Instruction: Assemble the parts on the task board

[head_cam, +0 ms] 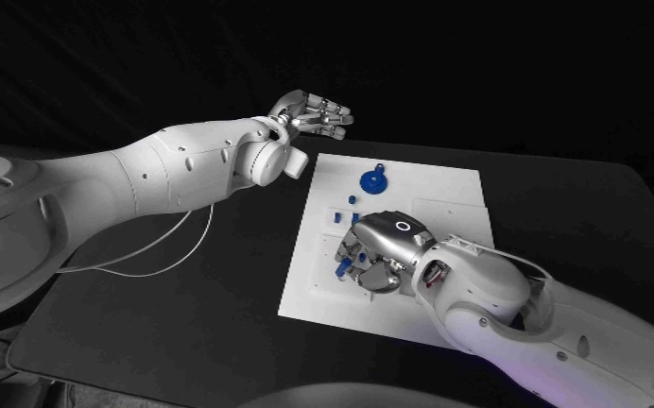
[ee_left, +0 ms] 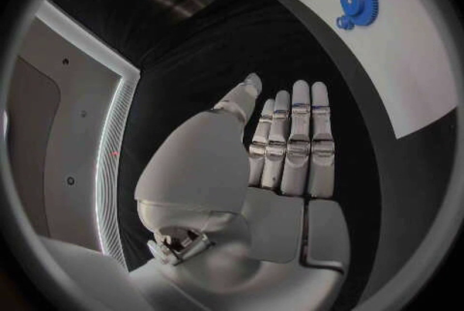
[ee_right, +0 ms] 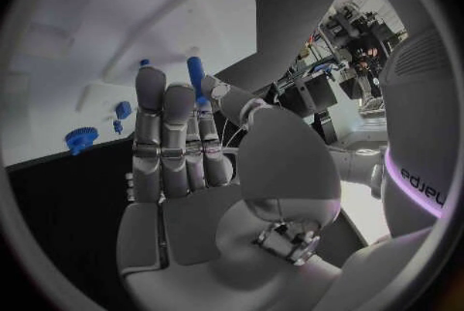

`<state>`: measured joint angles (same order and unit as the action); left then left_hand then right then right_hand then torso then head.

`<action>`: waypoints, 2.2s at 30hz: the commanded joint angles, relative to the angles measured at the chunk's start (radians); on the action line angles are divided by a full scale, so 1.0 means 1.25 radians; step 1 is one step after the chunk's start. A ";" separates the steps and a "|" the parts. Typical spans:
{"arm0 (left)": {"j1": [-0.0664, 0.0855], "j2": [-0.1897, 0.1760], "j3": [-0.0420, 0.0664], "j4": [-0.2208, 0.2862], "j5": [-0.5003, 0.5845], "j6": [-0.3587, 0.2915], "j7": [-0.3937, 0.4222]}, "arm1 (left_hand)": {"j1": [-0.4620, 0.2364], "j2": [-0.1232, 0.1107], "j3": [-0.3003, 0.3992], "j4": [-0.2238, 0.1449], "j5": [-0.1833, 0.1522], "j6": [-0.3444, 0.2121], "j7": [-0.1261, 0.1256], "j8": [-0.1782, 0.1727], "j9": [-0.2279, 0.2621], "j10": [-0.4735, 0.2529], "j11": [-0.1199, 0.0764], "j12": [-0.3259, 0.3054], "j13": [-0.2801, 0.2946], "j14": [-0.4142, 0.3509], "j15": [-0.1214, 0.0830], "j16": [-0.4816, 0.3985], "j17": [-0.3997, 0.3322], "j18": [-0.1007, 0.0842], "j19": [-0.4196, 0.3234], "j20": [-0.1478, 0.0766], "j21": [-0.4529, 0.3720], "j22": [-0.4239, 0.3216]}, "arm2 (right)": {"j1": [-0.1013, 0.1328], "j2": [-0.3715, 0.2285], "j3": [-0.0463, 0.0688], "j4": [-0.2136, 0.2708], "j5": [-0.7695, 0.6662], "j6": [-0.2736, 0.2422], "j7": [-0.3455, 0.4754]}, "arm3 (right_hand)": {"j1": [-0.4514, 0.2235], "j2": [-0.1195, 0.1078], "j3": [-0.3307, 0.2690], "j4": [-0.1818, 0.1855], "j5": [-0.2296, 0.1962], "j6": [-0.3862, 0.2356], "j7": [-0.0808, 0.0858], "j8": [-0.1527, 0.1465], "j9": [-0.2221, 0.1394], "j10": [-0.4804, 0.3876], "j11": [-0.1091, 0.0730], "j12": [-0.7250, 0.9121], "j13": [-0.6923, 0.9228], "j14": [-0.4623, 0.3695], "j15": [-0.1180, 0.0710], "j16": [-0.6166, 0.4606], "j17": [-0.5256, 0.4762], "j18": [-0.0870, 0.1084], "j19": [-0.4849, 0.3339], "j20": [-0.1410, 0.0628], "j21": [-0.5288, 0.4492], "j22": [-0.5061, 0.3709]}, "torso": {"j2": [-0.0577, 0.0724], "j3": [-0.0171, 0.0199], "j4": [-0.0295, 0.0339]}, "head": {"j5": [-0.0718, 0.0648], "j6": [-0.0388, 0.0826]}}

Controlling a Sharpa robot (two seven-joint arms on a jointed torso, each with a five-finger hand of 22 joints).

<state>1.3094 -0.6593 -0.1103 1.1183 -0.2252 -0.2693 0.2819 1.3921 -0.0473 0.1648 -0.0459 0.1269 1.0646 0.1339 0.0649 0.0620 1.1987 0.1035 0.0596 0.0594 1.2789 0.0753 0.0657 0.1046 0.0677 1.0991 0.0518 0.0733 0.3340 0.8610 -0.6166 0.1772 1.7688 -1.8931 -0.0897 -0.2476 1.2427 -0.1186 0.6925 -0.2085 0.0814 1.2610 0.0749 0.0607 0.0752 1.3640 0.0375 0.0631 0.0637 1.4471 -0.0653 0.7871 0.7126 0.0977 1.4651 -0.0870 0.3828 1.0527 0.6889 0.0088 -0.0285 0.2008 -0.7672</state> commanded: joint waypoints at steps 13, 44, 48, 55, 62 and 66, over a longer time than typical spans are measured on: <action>0.000 0.001 0.001 0.000 0.001 0.008 0.009 | 0.003 0.004 -0.003 0.001 -0.002 -0.001 -0.001 -0.002 0.001 -0.006 -0.001 -0.001 0.000 -0.005 0.000 -0.002 0.001 -0.013 0.002 0.004 0.004 -0.001 | -0.003 -0.001 -0.008 -0.005 -0.017 0.027 -0.002 | -0.003 0.008 0.001 -0.007 0.002 0.004 0.000 0.003 0.001 0.025 -0.020 0.003 0.001 0.001 -0.006 -0.001 -0.001 0.013 0.015 -0.007 -0.004 0.002 | 0.000 0.0006 0.0000 | 0.005 -0.003; 0.000 -0.001 0.000 0.001 0.001 0.011 0.005 | 0.004 0.004 -0.004 0.003 -0.002 0.000 -0.001 -0.002 0.001 -0.006 -0.001 0.000 0.000 -0.005 0.000 -0.002 0.001 -0.013 0.002 0.004 0.004 -0.003 | -0.005 0.016 -0.039 -0.025 -0.026 0.031 -0.001 | -0.009 -0.002 -0.072 -0.004 0.056 -0.032 0.009 0.001 -0.005 -0.015 -0.011 0.000 -0.001 0.000 0.003 -0.003 -0.003 0.011 0.014 0.000 -0.017 0.010 | 0.000 0.0001 0.0008 | 0.005 -0.006; 0.000 -0.002 0.000 0.001 0.000 0.011 0.005 | 0.004 0.004 -0.004 0.003 -0.002 0.000 -0.001 -0.002 0.001 -0.006 -0.001 0.000 0.000 -0.005 0.000 -0.002 0.001 -0.013 0.002 0.004 0.004 -0.003 | -0.005 0.018 -0.045 -0.029 -0.012 0.021 0.007 | -0.016 -0.008 -0.133 0.011 0.066 -0.060 0.014 0.002 -0.007 -0.063 0.003 -0.001 -0.003 -0.001 0.012 -0.003 -0.005 0.017 0.017 0.009 -0.027 0.002 | 0.000 0.0000 0.0003 | 0.006 -0.007; 0.000 -0.002 0.000 0.001 0.000 0.013 0.004 | 0.004 0.004 -0.005 0.005 -0.003 -0.001 -0.001 -0.002 0.001 -0.007 -0.001 -0.001 0.000 -0.006 0.000 -0.002 0.001 -0.014 0.003 0.004 0.004 -0.006 | -0.005 0.019 -0.048 -0.032 -0.001 0.002 0.010 | -0.015 -0.020 -0.151 0.017 0.069 -0.076 0.018 0.002 -0.007 -0.105 0.016 -0.001 -0.003 -0.005 0.019 -0.007 -0.013 0.026 0.021 0.017 -0.043 -0.012 | 0.000 0.0003 0.0006 | 0.005 -0.006; 0.000 -0.003 0.000 0.002 0.000 0.014 0.003 | 0.004 0.004 -0.005 0.005 -0.003 -0.001 -0.001 -0.002 0.001 -0.007 -0.001 -0.001 0.000 -0.006 0.000 -0.002 0.001 -0.014 0.003 0.004 0.004 -0.006 | -0.005 0.018 -0.049 -0.033 0.004 -0.020 0.009 | -0.016 -0.038 -0.161 0.021 0.074 -0.086 0.020 0.001 -0.007 -0.134 0.024 0.000 -0.004 -0.009 0.024 -0.009 -0.021 0.030 0.022 0.022 -0.053 -0.022 | 0.000 0.0005 0.0002 | 0.005 -0.007; 0.000 -0.003 0.000 0.002 0.000 0.016 0.002 | 0.004 0.003 -0.005 0.006 -0.003 -0.002 -0.001 -0.002 0.001 -0.008 0.000 -0.001 0.000 -0.007 0.001 -0.002 0.000 -0.014 0.002 0.005 0.004 -0.007 | -0.006 0.016 -0.049 -0.033 0.008 -0.057 0.008 | 0.011 -0.045 -0.237 0.029 0.046 -0.129 0.012 0.003 -0.007 -0.204 0.040 0.011 -0.002 -0.017 0.036 -0.014 -0.029 0.045 0.015 0.033 -0.069 -0.033 | 0.000 0.0005 -0.0002 | 0.004 -0.006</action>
<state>1.3091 -0.6641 -0.1110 1.1184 -0.2254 -0.2643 0.2799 1.3921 -0.0473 0.1608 -0.0418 0.1270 1.0646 0.1339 0.0649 0.0620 1.1986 0.1035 0.0596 0.0594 1.2789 0.0753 0.0657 0.1043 0.0678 1.0991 0.0518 0.0732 0.3262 0.8547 -0.5956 0.1157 1.7263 -1.8938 -0.1190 -0.2490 1.2490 -0.1791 0.4090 -0.1743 0.1429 1.1058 0.0925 0.0659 0.0664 1.1143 0.0863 0.0693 0.0590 1.4253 -0.0267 0.7726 0.6784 0.1409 1.4666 -0.0497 0.2989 1.0130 0.6885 0.0095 -0.0280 0.2063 -0.7749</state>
